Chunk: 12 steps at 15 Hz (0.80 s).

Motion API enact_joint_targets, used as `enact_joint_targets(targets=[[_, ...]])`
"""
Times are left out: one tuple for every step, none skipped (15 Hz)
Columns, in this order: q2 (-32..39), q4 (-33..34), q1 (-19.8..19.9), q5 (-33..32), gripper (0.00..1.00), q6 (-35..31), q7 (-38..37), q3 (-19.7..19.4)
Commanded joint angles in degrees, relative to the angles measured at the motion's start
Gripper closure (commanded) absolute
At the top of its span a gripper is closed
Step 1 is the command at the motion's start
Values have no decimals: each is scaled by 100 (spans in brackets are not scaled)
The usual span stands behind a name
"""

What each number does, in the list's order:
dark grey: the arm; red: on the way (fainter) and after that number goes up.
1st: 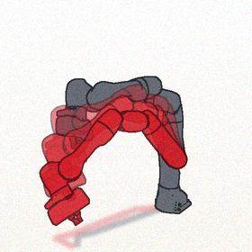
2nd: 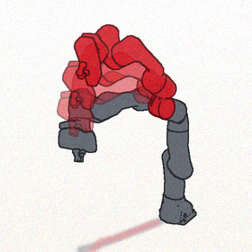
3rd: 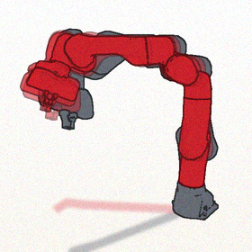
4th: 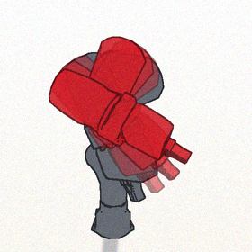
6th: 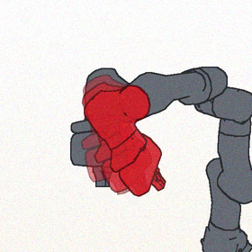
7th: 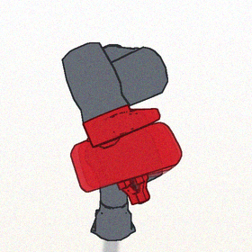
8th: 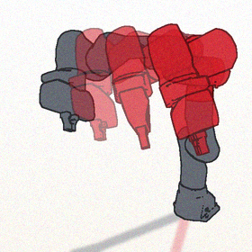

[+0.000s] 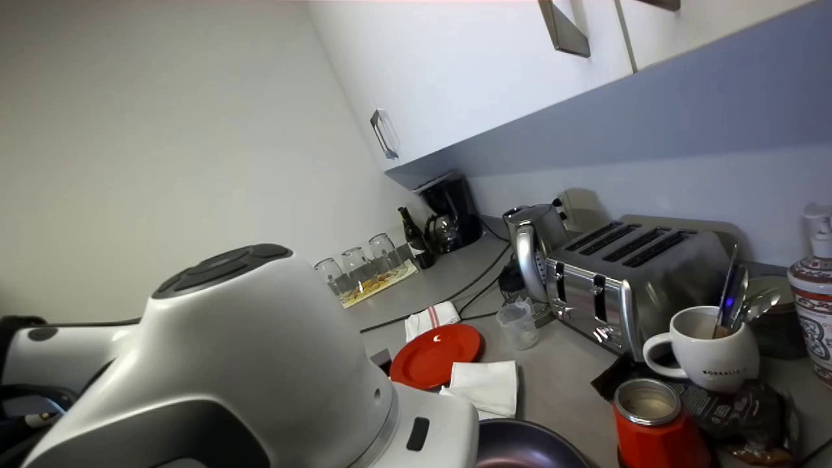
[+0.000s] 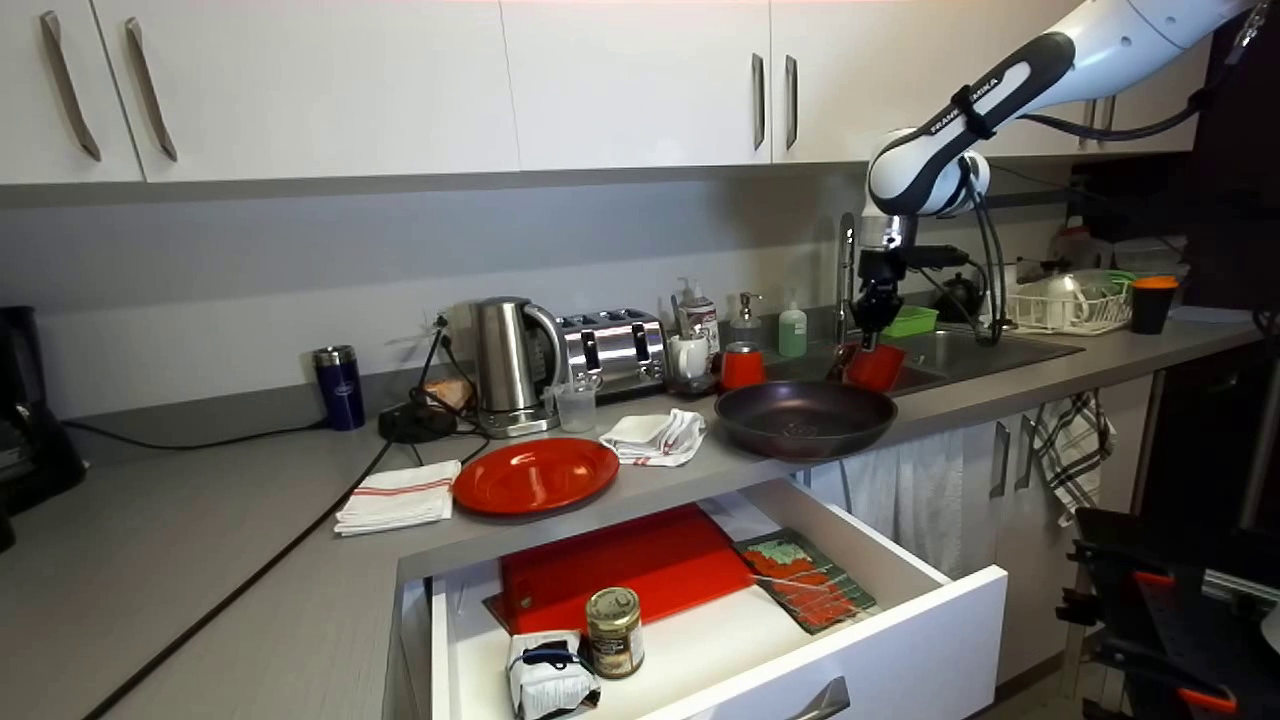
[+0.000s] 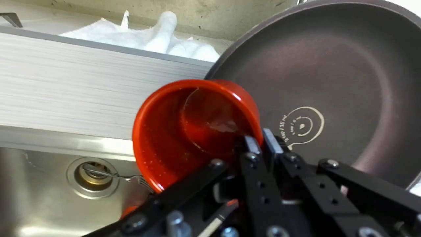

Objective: Move the cup to the other side of the pen

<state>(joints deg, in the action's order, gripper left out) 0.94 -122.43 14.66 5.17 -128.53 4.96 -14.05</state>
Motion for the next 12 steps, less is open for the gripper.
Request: enact_joint_targets(targets=[[-156, -122, 105, -222, 95, -38, -384, -140], [-120, -93, 139, -194, 95, -37, -404, -182], [-76, -62, 169, -146, 95, -40, -406, -217], [-42, -41, 194, -121, 95, -46, -416, -246], [-2, -14, 214, -96, 95, -37, -426, -269], [29, 6, 232, -55, 95, -20, -413, -287], [91, 51, 250, 0, 95, 2, -407, -305], [142, 83, 264, 48, 95, 17, -406, -316], [204, 122, 278, 113, 95, 44, -394, -322], [265, 160, 289, 168, 95, 66, -394, -325], [306, 180, 299, 223, 95, 76, -376, -324], [335, 188, 306, 300, 95, 75, -333, -317]])
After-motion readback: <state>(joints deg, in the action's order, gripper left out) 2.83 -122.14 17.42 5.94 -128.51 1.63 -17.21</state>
